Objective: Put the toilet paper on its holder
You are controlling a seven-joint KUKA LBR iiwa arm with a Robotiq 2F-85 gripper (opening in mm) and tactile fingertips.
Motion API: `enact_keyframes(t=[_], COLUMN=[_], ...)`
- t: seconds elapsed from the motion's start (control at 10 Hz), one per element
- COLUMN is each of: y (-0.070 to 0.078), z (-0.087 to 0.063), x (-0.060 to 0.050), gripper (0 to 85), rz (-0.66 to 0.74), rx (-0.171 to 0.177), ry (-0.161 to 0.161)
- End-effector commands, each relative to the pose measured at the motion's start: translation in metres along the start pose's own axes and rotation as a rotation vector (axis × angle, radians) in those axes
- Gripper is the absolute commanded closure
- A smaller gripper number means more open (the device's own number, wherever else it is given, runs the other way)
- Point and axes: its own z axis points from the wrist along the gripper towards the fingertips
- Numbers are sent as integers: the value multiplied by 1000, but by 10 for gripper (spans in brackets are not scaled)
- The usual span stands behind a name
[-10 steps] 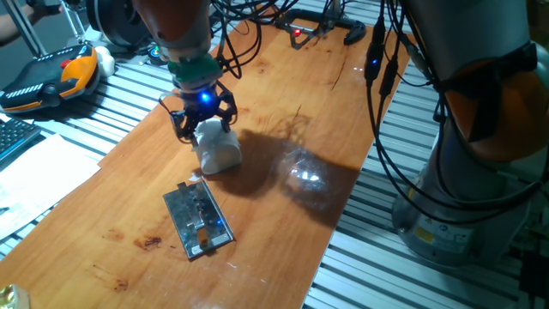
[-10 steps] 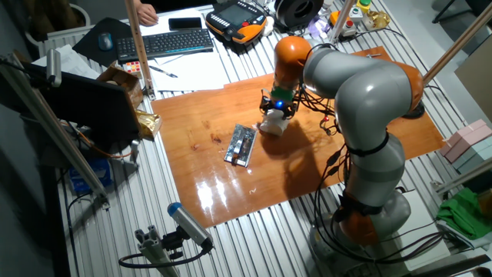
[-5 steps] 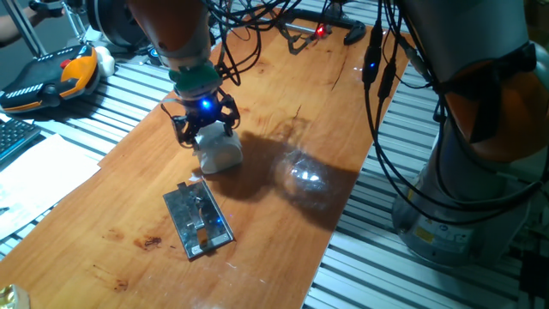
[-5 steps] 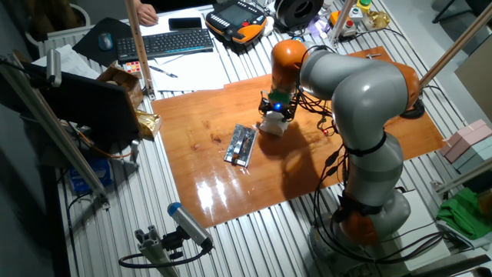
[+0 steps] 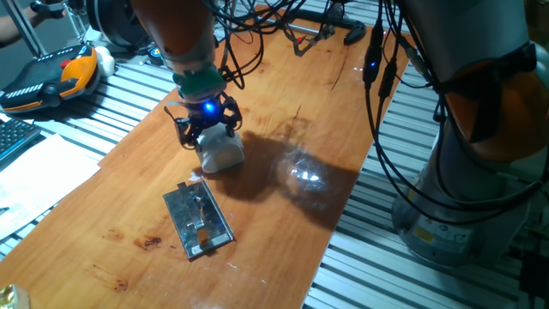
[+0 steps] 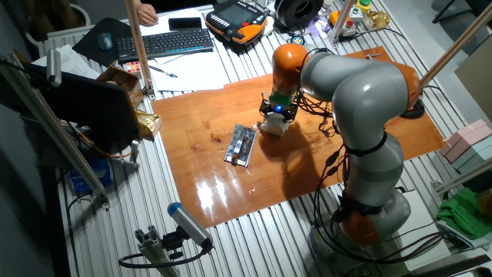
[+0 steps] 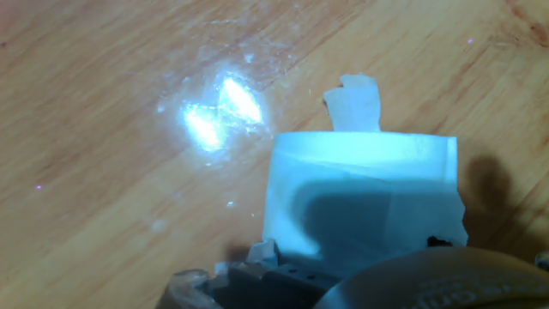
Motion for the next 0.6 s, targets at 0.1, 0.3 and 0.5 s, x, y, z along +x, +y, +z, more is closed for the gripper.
enact_keyframes(t=[0.1, 0.3, 0.5], y=[-1, -4, -5], z=[1, 2, 2], x=[0, 0, 0], gripper=[63, 267, 513], rz=[-21, -67, -101], rx=[2, 4, -11], ry=[-3, 2, 13])
